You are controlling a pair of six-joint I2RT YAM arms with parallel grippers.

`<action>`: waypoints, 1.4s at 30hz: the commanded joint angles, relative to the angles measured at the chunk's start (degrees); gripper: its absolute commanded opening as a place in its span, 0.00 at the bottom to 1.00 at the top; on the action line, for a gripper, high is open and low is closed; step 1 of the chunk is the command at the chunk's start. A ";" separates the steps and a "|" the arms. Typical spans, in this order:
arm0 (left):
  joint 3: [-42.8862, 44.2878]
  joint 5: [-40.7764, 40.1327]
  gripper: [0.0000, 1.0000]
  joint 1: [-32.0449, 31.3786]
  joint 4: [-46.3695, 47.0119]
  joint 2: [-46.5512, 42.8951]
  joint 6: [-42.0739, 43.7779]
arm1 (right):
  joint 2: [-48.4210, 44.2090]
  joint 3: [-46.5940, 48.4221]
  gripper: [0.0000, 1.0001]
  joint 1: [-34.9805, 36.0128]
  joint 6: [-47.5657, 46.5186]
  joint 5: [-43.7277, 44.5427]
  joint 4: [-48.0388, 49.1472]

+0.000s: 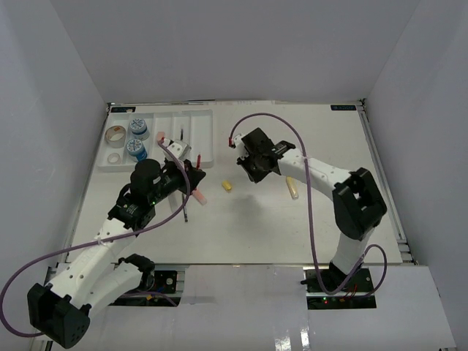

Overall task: Sort the stationery into containers
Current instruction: Pick up the pen cap from the center of the board, then close the pen cap on the pen.

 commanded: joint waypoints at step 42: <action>0.52 24.21 0.00 0.19 24.57 6.21 -6.73 | -31.47 -14.12 0.08 9.76 26.65 -9.81 65.28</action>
